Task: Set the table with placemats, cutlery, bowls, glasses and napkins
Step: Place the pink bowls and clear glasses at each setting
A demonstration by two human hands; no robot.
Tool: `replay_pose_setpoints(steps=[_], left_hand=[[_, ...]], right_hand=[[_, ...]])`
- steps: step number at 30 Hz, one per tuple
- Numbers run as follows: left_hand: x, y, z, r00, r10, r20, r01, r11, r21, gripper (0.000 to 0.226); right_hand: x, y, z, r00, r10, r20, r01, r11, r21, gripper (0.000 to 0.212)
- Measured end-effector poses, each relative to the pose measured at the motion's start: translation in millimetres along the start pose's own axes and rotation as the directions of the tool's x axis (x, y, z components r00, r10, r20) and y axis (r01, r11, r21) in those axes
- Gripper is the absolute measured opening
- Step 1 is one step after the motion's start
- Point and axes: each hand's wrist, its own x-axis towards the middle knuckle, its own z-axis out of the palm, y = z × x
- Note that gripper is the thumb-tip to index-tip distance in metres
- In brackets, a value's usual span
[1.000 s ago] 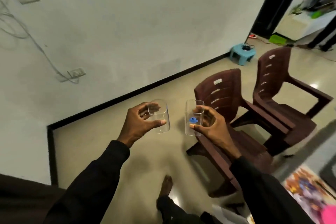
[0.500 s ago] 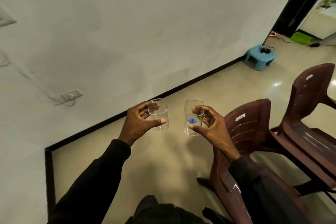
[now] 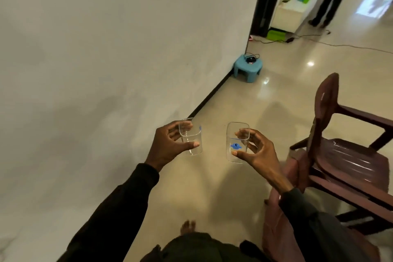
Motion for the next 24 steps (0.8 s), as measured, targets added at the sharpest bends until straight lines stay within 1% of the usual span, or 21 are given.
replay_pose_setpoints(steps=[2, 6, 13, 17, 20, 24], left_hand=[[55.3, 8.1, 1.7, 0.997, 0.027, 0.067, -0.028, 1.000, 0.011, 0.065], [148.4, 20.9, 16.4, 0.984, 0.060, 0.168, -0.061, 0.998, 0.006, 0.064], [288.4, 31.4, 65.9, 0.950, 0.109, 0.293, -0.119, 0.993, 0.018, 0.065], [369.5, 37.9, 112.4, 0.935, 0.138, 0.328, -0.148, 0.989, 0.005, 0.067], [427.5, 48.6, 148.1, 0.920, 0.130, 0.370, -0.148, 0.989, 0.020, 0.069], [509.4, 66.6, 200.5, 0.899, 0.164, 0.407, -0.178, 0.984, -0.003, 0.071]], right_hand=[[33.2, -2.1, -2.6, 0.997, 0.009, -0.070, -0.008, 1.000, 0.004, 0.066], [97.8, -3.0, -11.6, 0.987, 0.019, -0.159, -0.017, 1.000, 0.012, 0.065], [204.6, 10.7, -48.3, 0.964, 0.028, -0.264, -0.023, 0.999, 0.022, 0.065], [275.9, 26.9, -86.6, 0.952, 0.020, -0.306, -0.020, 1.000, 0.002, 0.068], [326.6, 36.1, -120.1, 0.943, 0.029, -0.330, -0.033, 0.999, -0.009, 0.070], [396.2, 46.1, -171.9, 0.924, 0.021, -0.381, -0.035, 0.999, -0.029, 0.066]])
